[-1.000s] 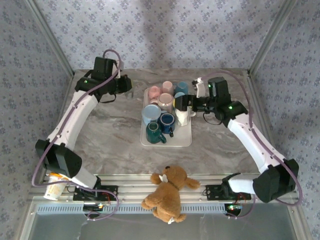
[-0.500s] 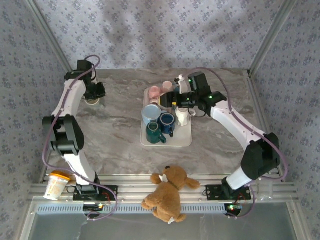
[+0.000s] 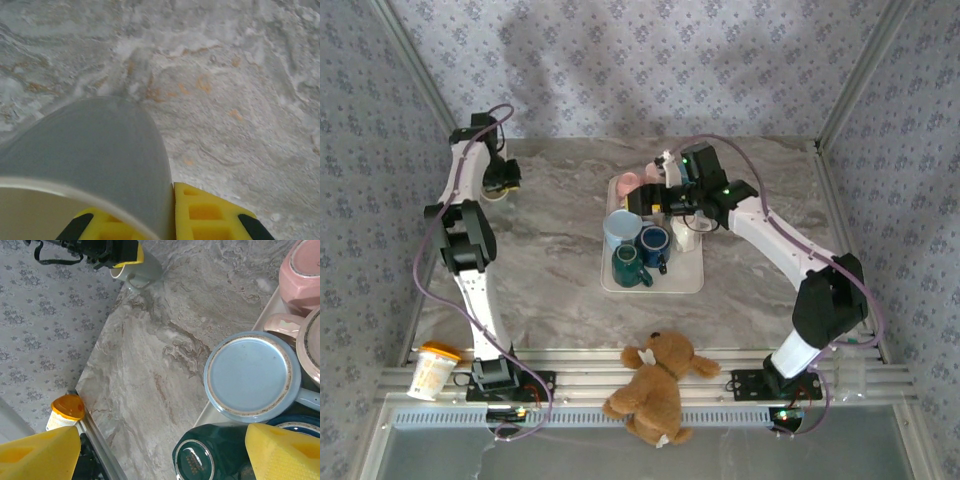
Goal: Turn the mug right side up
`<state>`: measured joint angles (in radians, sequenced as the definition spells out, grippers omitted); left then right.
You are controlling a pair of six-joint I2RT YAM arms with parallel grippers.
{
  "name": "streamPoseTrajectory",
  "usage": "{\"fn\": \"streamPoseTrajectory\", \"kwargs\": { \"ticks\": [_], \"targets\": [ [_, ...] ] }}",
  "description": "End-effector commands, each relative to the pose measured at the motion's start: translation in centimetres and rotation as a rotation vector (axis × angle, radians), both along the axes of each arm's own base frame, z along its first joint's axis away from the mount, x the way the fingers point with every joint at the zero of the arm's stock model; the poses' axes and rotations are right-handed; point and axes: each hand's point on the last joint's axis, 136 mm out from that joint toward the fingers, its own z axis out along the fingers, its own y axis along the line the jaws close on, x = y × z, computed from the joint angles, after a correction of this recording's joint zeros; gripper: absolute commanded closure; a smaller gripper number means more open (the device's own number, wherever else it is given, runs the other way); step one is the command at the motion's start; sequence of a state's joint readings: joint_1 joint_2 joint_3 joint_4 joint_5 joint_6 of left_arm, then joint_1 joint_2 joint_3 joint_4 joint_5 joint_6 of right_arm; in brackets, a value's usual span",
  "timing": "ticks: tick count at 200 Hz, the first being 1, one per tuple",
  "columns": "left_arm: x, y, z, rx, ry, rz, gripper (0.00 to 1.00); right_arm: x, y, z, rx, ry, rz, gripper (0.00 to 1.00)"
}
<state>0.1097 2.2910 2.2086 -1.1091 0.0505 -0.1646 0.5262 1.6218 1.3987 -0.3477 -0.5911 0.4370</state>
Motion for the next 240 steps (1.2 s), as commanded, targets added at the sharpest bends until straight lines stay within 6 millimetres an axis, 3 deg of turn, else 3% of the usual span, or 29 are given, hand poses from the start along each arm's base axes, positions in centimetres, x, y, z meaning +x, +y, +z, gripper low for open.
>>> {"fn": "streamPoseTrajectory", "kwargs": {
  "ticks": [1,62,111,192,240],
  "targets": [
    [0.1,1.3,1.2,0.032,0.006,-0.013,1.0,0.0,0.7,0.9,0.017,-0.01,0.019,0.12],
    [0.5,1.7,-0.6,0.035,0.053,-0.019,1.0,0.0,0.9,0.9,0.021,0.003,0.024,0.11],
    [0.2,1.3,-0.8,0.016,0.067,-0.04,0.85,-0.6,1.0,0.5,0.009,0.006,0.037,0.1],
    [0.9,1.2,2.4,0.016,-0.009,-0.051,0.64,-0.9,0.6,0.1,-0.005,0.005,0.03,0.08],
    [0.4,-0.2,8.2,0.022,-0.13,-0.069,0.61,-1.3,0.1,0.3,-0.013,-0.003,0.032,0.08]
  ]
}}
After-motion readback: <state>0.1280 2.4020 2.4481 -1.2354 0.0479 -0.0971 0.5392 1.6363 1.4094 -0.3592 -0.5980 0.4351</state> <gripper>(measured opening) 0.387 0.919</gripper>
